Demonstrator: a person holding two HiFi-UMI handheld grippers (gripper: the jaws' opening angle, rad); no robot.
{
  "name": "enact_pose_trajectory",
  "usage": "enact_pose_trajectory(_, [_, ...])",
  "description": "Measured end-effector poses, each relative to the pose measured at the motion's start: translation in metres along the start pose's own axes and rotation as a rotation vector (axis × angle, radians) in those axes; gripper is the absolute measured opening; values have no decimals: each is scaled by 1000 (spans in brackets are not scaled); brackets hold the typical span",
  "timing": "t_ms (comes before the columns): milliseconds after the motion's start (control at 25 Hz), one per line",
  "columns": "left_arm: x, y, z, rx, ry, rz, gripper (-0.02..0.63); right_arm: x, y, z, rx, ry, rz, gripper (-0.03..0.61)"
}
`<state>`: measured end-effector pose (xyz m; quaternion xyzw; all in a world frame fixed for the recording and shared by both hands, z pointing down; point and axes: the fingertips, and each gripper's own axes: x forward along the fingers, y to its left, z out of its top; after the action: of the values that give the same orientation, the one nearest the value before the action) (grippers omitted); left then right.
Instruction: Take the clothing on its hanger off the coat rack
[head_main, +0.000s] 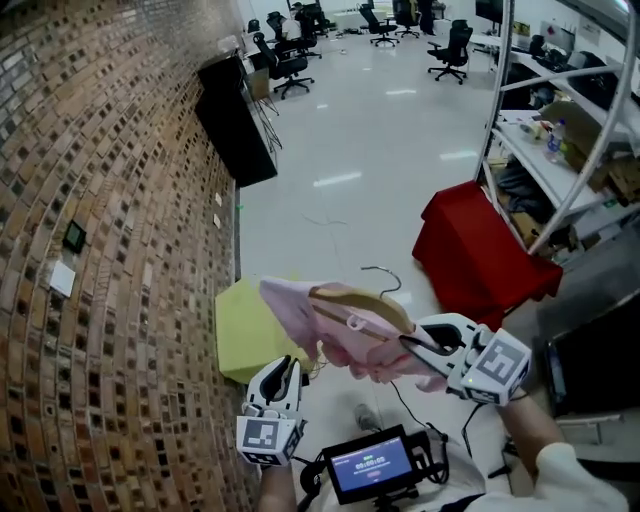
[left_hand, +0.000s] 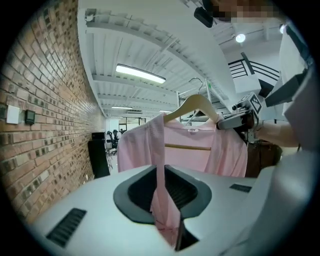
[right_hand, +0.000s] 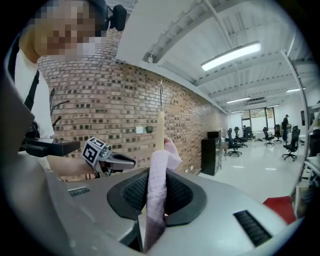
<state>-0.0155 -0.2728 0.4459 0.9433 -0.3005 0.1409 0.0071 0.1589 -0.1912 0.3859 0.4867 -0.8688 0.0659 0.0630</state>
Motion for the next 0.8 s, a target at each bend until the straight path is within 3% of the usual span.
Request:
enact_pose_trajectory(480, [100,27,9,49,8,-163,63,-3,-117,10,53,-47,-268,44])
enact_pose_trajectory(800, [133,50,6,63,-12,-224,63,-4,-156,11,67,-64,-401,44])
